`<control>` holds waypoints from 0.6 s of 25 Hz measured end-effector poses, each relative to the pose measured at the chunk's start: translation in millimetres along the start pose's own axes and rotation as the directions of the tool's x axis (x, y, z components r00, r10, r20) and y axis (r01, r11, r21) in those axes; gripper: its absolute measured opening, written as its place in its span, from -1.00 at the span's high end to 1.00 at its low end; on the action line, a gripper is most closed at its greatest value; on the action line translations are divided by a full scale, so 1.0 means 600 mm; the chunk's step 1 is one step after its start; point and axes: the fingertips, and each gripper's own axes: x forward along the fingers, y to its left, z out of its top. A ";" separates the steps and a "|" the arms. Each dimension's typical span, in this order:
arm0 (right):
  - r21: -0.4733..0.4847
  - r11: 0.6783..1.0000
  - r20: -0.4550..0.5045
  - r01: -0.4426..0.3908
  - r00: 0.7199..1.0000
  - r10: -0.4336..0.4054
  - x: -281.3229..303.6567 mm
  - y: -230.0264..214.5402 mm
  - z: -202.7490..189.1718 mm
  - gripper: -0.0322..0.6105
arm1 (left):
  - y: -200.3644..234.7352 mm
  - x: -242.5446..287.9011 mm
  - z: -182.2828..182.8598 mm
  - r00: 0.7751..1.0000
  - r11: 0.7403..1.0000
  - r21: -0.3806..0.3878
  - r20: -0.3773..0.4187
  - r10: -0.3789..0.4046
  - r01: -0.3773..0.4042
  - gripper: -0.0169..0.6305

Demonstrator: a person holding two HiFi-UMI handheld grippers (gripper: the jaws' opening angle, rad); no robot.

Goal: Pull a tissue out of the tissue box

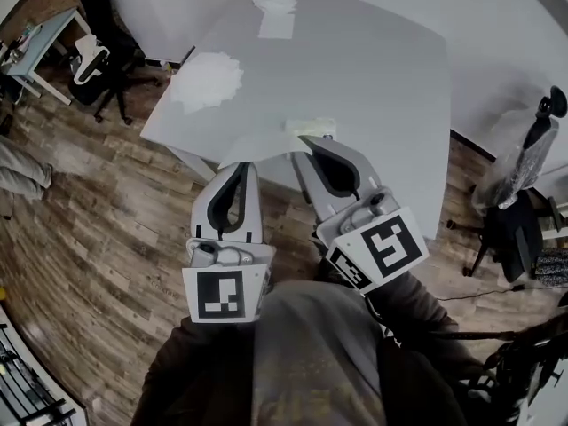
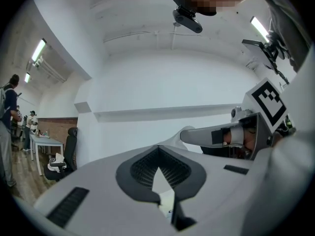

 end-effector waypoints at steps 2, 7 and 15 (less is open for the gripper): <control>-0.010 1.000 0.005 -0.005 1.000 0.005 0.002 -0.001 0.005 0.89 | 0.005 0.006 0.016 0.999 1.000 0.001 0.036 0.016 -0.016 0.95; -0.018 1.000 0.005 -0.014 1.000 0.014 0.003 -0.004 0.007 0.89 | 0.002 0.014 0.023 0.998 1.000 -0.003 0.058 0.026 -0.026 0.95; -0.025 0.999 -0.001 -0.029 1.000 0.029 -0.003 -0.010 0.006 0.89 | -0.011 0.022 0.018 0.998 1.000 -0.008 0.050 0.030 -0.029 0.95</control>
